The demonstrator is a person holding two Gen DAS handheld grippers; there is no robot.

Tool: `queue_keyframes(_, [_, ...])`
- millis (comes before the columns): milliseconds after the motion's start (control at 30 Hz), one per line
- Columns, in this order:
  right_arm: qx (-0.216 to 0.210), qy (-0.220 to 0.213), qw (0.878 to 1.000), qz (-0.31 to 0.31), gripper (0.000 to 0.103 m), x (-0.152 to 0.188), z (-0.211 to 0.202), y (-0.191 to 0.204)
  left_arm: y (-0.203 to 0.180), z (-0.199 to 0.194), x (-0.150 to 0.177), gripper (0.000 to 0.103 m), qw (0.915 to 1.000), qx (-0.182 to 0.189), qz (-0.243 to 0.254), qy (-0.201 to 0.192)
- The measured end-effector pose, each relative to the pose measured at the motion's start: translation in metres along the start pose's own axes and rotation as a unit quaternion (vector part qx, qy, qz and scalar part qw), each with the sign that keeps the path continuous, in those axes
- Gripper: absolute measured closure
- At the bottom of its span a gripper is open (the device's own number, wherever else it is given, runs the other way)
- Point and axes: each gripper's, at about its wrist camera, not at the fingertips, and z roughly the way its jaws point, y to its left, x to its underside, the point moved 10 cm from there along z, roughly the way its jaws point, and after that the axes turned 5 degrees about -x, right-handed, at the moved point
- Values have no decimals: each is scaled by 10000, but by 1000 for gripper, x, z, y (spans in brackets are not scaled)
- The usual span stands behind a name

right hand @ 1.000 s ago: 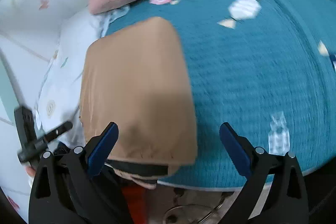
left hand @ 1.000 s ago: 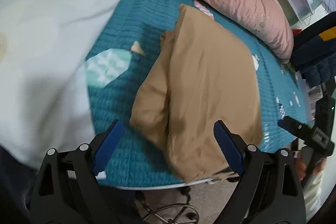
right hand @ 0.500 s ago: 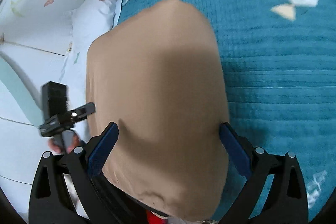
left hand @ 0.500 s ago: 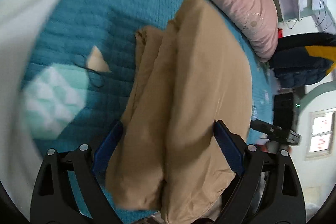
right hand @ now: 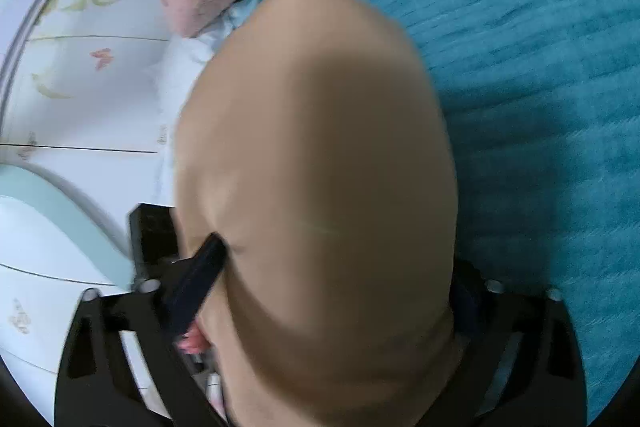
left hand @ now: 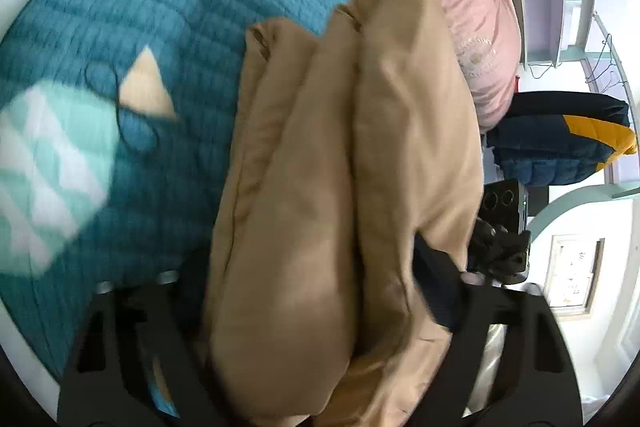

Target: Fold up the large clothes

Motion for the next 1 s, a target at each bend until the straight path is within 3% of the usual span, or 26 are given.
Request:
queue_keyframes(67, [178,-127,9994,-266,37,2,-8,10,-9,-7,6,41,9999,103,86,-47])
queue_keyframes(167, [51,-339,9990,-304,48,2,-21,21,-22,-10,14,46,9998,60,166,-132])
queue_keyframes(400, [90,-599,9971,-470,50,2,-61,27,-74,3,30,48,9991,99,386,-123])
queue_keyframes(567, [173,-883,9931,-746,50,-2,-125,34,-134,20,34,48,9975,384,564,-202])
queue_keyframes(767, [371,-1366,9848,-1008,50,-5,-242,30,-232,52,49,48,9932,717,914,-94])
queue_keyframes(1000, [892,-2121,9674,-1059,47,-16,-399,2,-374,131,71,48,9810,1091,1592,225])
